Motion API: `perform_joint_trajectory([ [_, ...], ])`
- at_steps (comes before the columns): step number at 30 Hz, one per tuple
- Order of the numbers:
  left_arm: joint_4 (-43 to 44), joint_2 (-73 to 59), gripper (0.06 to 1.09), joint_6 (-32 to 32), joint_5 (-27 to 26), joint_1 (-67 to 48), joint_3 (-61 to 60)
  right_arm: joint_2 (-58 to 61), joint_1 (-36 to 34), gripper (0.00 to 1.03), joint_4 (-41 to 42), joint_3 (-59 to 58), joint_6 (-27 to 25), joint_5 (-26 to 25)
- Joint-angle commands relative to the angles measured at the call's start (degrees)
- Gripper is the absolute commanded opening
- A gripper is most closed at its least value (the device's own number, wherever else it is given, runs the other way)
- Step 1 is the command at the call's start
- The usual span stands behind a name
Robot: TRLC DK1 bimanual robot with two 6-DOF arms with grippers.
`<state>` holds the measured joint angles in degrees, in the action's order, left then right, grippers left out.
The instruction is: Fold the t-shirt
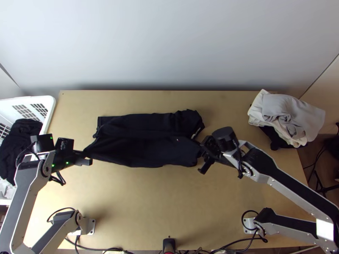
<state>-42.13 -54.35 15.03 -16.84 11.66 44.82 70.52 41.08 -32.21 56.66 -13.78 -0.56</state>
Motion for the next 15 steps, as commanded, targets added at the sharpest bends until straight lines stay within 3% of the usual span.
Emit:
perform_joint_trajectory([
  [1, -0.1, -0.2, 0.09, -1.0, -0.3, 0.3, 3.3, -1.7, -2.6, 0.03, -1.4, 2.7, 0.0, 0.3],
  [8, 0.5, -1.3, 0.09, -2.2, -0.4, 0.1, 3.9, -2.5, -4.4, 0.03, -0.6, -2.0, -0.5, 0.4],
  [15, 3.9, -2.6, 0.09, -2.4, -0.4, 0.2, 1.0, 4.4, -5.7, 0.03, 12.0, -8.1, -2.0, 0.4],
])
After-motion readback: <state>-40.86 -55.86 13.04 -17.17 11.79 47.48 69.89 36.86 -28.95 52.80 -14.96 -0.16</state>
